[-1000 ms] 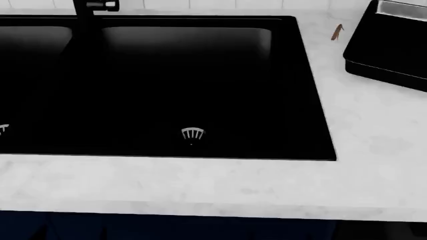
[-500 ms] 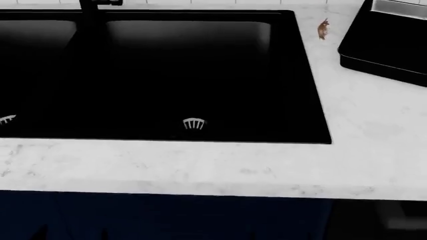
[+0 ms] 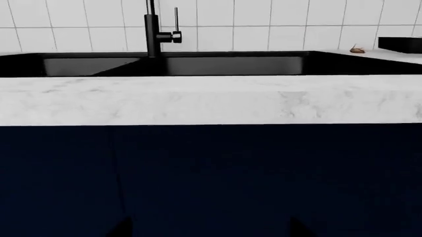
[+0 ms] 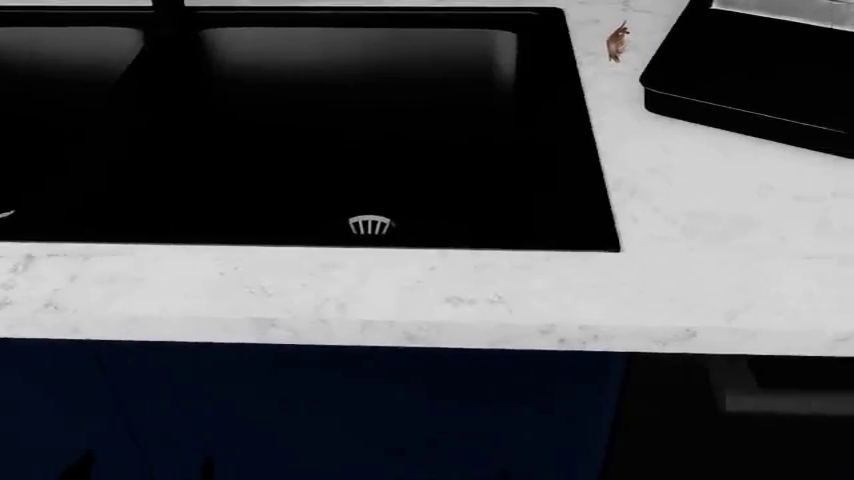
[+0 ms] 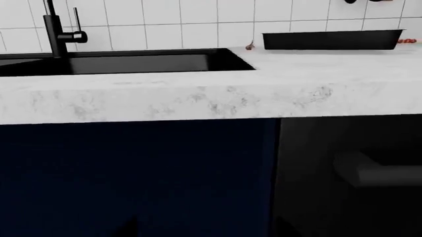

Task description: Open the dishwasher door

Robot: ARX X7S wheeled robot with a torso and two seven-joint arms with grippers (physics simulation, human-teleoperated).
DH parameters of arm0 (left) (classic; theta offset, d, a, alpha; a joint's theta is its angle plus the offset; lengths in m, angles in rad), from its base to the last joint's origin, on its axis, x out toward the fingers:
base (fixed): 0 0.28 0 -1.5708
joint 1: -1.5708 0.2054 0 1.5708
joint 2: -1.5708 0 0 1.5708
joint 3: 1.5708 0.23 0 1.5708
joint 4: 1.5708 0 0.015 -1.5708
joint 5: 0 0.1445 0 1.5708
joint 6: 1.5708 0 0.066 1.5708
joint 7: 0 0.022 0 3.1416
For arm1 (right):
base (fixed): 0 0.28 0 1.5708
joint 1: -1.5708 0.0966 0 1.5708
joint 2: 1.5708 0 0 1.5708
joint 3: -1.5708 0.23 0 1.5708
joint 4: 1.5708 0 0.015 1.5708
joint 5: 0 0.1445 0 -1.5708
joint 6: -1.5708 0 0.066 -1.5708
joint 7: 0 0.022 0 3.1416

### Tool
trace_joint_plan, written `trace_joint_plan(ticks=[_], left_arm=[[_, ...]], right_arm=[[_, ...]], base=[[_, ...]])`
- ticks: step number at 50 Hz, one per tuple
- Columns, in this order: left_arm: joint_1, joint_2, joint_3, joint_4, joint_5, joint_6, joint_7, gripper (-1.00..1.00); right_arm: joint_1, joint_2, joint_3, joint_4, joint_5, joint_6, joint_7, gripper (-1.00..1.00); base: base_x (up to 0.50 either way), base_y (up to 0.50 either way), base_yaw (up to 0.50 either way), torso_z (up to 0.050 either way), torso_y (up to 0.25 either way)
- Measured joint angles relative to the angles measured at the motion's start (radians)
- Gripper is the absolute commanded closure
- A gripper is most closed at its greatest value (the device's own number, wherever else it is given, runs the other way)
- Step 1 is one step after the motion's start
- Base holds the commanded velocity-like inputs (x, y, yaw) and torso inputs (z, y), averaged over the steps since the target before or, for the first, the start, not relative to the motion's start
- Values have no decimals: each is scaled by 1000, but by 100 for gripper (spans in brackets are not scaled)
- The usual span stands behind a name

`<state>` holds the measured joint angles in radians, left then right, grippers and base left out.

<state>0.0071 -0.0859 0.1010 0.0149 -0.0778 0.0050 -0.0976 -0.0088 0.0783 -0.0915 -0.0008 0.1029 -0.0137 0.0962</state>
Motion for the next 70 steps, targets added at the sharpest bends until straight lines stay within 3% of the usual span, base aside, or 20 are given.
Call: trace_joint_plan(ticks=[32,48,70], left_arm=[[-6,-29,40,-1,-32,10,-40,-100],[-3,-39,46,7,-56,15,-58,-100],[-10,-51,52,11,-89,16,-78,-100]], right_arm=[[0,35,-34,5,41,-10,34,-100],[0,49,-52,-1,47,-14,50,-100],[0,61,-71,0,61,-22,68,-100]], base=[[0,-500,0,0,0],[0,0,0,-1,0],[0,0,0,-50,-5]])
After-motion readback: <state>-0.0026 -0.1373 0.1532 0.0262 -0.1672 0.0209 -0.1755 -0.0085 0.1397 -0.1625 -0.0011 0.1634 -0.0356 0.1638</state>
